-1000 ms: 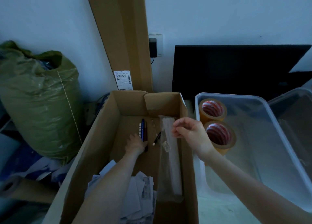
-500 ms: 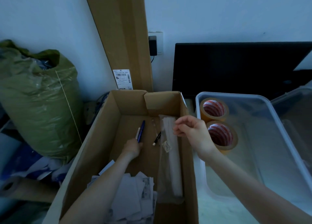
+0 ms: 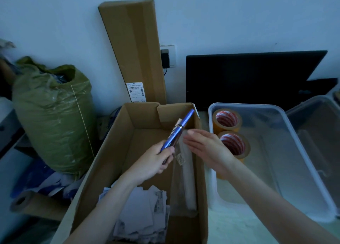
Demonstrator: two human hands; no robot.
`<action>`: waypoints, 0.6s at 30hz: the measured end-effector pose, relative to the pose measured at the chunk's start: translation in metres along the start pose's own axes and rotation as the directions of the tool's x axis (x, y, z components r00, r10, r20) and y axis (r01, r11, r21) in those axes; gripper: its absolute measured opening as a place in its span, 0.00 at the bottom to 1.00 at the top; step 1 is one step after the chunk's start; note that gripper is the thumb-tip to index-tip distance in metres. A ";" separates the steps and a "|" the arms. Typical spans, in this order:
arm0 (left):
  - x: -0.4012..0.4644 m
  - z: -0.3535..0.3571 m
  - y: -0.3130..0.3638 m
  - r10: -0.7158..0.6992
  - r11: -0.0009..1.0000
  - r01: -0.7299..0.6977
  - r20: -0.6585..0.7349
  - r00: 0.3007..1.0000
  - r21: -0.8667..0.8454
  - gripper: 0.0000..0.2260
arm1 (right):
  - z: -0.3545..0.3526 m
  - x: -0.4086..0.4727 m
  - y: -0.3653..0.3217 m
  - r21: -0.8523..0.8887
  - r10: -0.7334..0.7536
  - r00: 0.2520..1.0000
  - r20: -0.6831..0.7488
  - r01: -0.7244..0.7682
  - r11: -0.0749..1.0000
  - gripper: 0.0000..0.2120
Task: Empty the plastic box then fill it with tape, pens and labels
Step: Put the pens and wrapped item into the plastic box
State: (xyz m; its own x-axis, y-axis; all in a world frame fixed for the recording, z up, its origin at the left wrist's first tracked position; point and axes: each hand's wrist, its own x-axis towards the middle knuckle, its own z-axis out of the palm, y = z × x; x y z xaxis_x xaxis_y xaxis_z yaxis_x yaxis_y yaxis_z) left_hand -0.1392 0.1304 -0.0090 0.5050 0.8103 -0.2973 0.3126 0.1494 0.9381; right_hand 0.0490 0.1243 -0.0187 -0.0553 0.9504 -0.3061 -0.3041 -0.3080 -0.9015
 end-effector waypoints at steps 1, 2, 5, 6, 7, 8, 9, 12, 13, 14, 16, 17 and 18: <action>-0.002 0.003 0.005 -0.004 1.000 0.003 0.050 0.999 0.031 0.06 | 0.000 -0.002 -0.004 0.074 -0.005 0.999 0.041 0.002 0.997 0.11; -0.003 0.007 0.009 -0.012 0.998 0.006 0.091 0.996 0.066 0.06 | 0.000 -0.004 -0.007 0.170 -0.006 0.998 0.064 -0.006 0.985 0.08; -0.002 0.017 0.014 -0.031 0.986 0.008 0.138 0.990 0.166 0.07 | -0.005 -0.007 -0.013 0.373 0.008 0.998 0.069 -0.034 0.927 0.03; -0.001 0.019 0.015 -0.038 0.984 0.012 0.141 0.989 0.180 0.07 | -0.006 -0.009 -0.013 0.400 0.012 0.998 0.067 -0.038 0.916 0.03; 0.001 0.021 0.015 -0.045 0.980 0.015 0.152 0.987 0.196 0.08 | -0.006 -0.011 -0.013 0.420 0.016 0.998 0.061 -0.040 0.907 0.04; 0.002 0.023 0.016 -0.051 0.975 0.012 0.170 0.984 0.223 0.09 | -0.006 -0.012 -0.013 0.440 0.019 0.999 0.044 -0.037 0.897 0.06; 0.004 0.025 0.016 -0.055 0.967 0.004 0.193 0.980 0.254 0.11 | -0.006 -0.012 -0.013 0.464 0.021 1.000 0.011 -0.024 0.885 0.07; 0.009 0.028 0.015 -0.076 0.954 0.000 0.243 0.967 0.300 0.17 | -0.011 -0.011 -0.013 0.514 0.007 0.995 -0.098 0.045 0.857 0.07; 0.010 0.026 0.015 -0.083 0.950 0.002 0.248 0.965 0.313 0.17 | -0.014 -0.010 -0.015 0.526 -0.001 0.992 -0.123 0.066 0.848 0.06; 0.011 0.023 0.013 -0.091 0.943 0.004 0.248 0.964 0.331 0.17 | -0.019 -0.010 -0.016 0.539 -0.005 0.989 -0.150 0.086 0.838 0.04; 0.015 0.015 0.007 -0.105 0.915 0.009 0.217 0.970 0.404 0.14 | -0.027 -0.008 -0.018 0.556 -0.009 0.980 -0.197 0.120 0.822 0.02; 0.019 0.010 0.001 -0.118 0.889 0.024 0.179 0.977 0.456 0.12 | -0.031 -0.007 -0.020 0.566 -0.008 0.977 -0.211 0.129 0.814 0.01; 0.024 0.005 -0.006 -0.136 0.861 0.056 0.122 0.983 0.506 0.10 | -0.035 -0.007 -0.021 0.579 0.000 0.975 -0.223 0.132 0.805 0.02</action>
State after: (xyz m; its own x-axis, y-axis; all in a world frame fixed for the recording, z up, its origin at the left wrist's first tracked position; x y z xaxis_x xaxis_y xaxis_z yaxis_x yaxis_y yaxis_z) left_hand -0.1248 0.1462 -0.0225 0.5525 0.7072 -0.4412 0.7040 -0.1126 0.7012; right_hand 0.0887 0.1228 -0.0085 0.1580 0.9170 -0.3662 -0.8023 -0.0969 -0.5890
